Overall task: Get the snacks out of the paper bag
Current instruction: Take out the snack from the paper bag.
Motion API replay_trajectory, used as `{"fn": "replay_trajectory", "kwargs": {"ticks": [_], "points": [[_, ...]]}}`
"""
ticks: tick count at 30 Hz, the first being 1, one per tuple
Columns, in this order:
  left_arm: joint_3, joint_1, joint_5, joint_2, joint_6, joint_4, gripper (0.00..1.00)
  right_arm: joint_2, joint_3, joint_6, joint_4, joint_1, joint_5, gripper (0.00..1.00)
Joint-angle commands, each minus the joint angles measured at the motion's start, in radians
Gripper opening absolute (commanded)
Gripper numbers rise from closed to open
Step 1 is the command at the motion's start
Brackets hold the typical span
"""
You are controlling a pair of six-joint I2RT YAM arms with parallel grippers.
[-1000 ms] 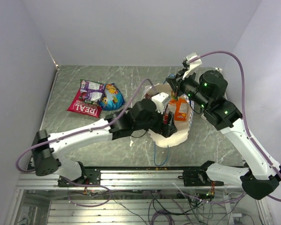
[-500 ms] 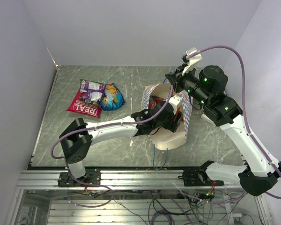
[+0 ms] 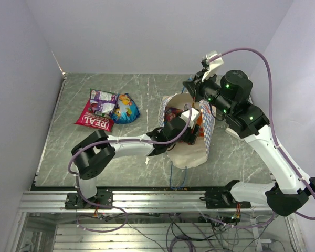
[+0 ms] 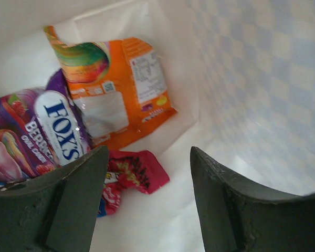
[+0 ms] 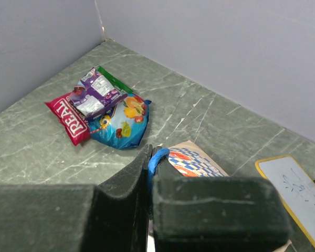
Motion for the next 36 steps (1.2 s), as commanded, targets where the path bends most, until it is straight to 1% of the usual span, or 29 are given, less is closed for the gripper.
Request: {"fn": "replay_trajectory", "kwargs": {"ticks": [1,3,4,5,6,10,14,16,17,21,27,32,36], "points": [[0.022,0.033,-0.011,0.034,0.041,0.15,0.72,-0.002,0.039,0.0,0.042,-0.001,-0.015,0.0],[0.032,0.045,-0.022,0.054,0.042,0.159,0.67,-0.003,0.038,0.0,0.041,0.0,-0.01,0.0],[0.038,0.054,-0.025,0.067,0.038,0.167,0.61,-0.004,0.037,-0.001,0.043,-0.001,-0.008,0.0],[0.047,0.061,-0.027,0.08,0.035,0.173,0.59,-0.004,0.037,-0.001,0.044,-0.001,-0.006,0.0],[0.068,0.066,-0.028,0.099,0.036,0.169,0.59,-0.005,0.038,-0.002,0.043,-0.001,-0.006,0.0],[0.176,0.07,-0.054,0.189,0.051,0.136,0.68,-0.001,0.05,-0.003,0.034,-0.001,-0.013,0.0],[0.292,0.07,-0.105,0.268,0.045,0.099,0.71,0.004,0.065,-0.01,0.019,-0.001,-0.011,0.0],[0.339,0.075,-0.139,0.305,0.027,0.065,0.76,0.008,0.076,-0.016,0.012,-0.001,-0.014,0.0],[0.353,0.076,-0.157,0.32,0.02,0.061,0.79,0.01,0.078,-0.019,0.007,-0.001,-0.016,0.0],[0.349,0.077,-0.261,0.359,0.013,0.098,0.94,0.019,0.089,-0.025,-0.015,-0.001,-0.031,0.0],[0.363,0.078,-0.272,0.428,0.032,0.148,1.0,0.036,0.128,-0.054,-0.079,-0.002,-0.034,0.0],[0.381,0.079,-0.217,0.492,0.039,0.164,0.99,0.041,0.15,-0.076,-0.114,-0.001,-0.032,0.0],[0.39,0.079,-0.198,0.498,0.046,0.14,0.82,0.035,0.152,-0.084,-0.124,-0.001,-0.038,0.0]]}}
